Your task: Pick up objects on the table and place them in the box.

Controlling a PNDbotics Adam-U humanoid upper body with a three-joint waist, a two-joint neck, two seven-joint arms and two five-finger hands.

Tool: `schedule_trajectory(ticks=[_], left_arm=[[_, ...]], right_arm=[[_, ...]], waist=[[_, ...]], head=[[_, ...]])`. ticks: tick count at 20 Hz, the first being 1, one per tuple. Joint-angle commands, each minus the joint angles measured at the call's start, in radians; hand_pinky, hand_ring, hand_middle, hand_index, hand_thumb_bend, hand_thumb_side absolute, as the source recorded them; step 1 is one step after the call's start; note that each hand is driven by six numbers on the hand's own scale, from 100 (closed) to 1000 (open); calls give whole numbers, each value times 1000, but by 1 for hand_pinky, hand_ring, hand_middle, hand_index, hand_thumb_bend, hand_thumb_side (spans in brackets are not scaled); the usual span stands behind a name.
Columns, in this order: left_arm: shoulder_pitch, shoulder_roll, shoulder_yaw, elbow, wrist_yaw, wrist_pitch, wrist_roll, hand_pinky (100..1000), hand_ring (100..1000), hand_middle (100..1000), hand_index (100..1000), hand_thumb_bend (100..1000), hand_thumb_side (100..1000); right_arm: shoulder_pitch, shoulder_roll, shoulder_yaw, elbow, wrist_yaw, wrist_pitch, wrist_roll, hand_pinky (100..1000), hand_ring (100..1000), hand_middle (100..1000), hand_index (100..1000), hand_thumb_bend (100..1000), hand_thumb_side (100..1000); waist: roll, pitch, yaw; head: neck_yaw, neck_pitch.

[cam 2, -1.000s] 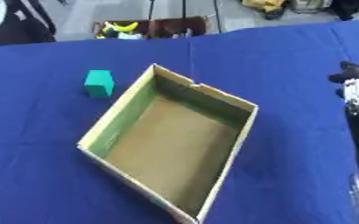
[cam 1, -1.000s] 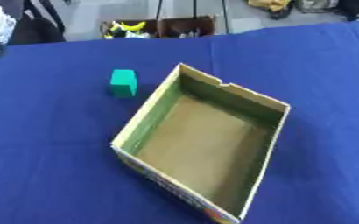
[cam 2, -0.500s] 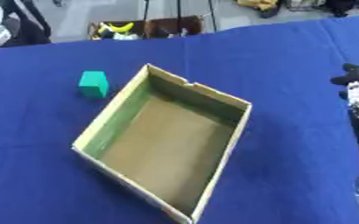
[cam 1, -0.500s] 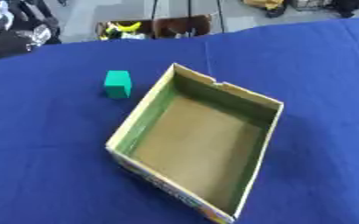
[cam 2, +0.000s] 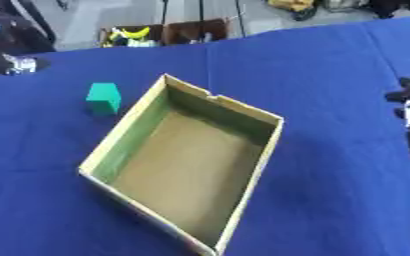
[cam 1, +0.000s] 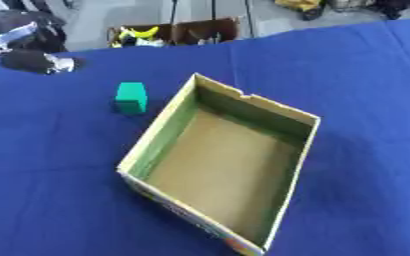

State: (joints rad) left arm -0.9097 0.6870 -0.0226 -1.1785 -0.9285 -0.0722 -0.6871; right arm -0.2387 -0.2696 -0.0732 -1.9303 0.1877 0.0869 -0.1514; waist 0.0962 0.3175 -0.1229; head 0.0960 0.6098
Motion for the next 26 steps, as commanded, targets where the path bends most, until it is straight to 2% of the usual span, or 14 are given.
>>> schedule_trajectory(ticks=[1, 3, 5, 11, 17, 18, 26], left_arm=[[-44, 13, 5, 53, -33, -20, -37, 608, 805, 909, 1000, 640, 752], [-65, 5, 4, 88, -56, -29, -52, 610, 808, 914, 1000, 678, 724], [-85, -2, 3, 113, -76, -37, -59, 612, 811, 925, 1000, 677, 699], [-133, -37, -7, 160, -111, -71, -71, 611, 811, 943, 1000, 634, 642], [-173, -71, -12, 214, -132, -108, -58, 603, 787, 951, 1000, 519, 592], [-177, -74, -13, 224, -137, -112, -62, 610, 790, 957, 1000, 473, 575], [-194, -87, -19, 272, -144, -128, -163, 637, 806, 995, 1000, 335, 533]], right_arm=[[-14, -24, 1, -13, -2, -3, 5, 834, 864, 668, 852, 100, 888], [-16, -26, 3, -12, -2, -3, 7, 834, 864, 668, 852, 100, 888], [-18, -28, 4, -13, -3, -4, 9, 834, 863, 668, 852, 100, 888], [-32, -35, 10, -24, -7, -12, 13, 833, 862, 667, 851, 100, 888], [-40, -35, 15, -26, -11, -12, 16, 833, 862, 666, 851, 100, 887], [-40, -35, 15, -26, -11, -12, 17, 833, 862, 666, 851, 100, 888], [-45, -37, 17, -28, -13, -12, 18, 833, 862, 665, 851, 100, 887]], waist=[[-2, -14, -5], [-1, -10, -11], [0, -7, -17], [3, 6, -35], [7, 18, -49], [8, 19, -51], [12, 30, -61]], head=[[17, -17], [22, -20], [28, -23], [43, -35], [57, -50], [59, -52], [69, -64]])
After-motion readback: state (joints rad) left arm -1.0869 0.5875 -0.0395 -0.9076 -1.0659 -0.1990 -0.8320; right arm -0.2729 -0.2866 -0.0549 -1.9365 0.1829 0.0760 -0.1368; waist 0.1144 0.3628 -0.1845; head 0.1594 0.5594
